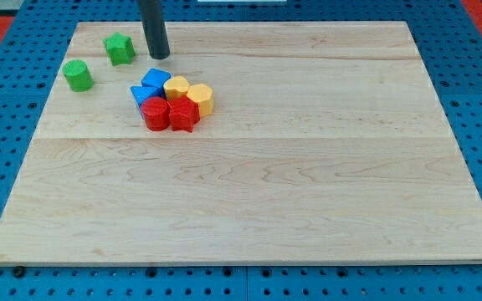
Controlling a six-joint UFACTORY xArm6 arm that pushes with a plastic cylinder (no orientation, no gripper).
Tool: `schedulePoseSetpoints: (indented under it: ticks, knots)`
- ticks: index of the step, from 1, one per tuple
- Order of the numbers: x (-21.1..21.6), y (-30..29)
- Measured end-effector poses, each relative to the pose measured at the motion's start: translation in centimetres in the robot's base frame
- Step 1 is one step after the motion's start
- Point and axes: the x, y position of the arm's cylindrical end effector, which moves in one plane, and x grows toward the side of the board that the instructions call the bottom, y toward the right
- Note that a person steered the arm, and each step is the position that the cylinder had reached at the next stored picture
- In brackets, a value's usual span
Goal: Put the red star at the bottom left side of the red circle
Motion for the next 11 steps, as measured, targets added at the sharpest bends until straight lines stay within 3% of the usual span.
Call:
schedulePoseSetpoints:
  ticks: [1,2,4,6,9,11]
  knots:
    - [1.5,-6.9]
    - [1.6,-7.3]
    - [0.6,-0.2]
    - [0.5,-0.2]
    - [5.3,-3.5]
    - [12.7,-6.1]
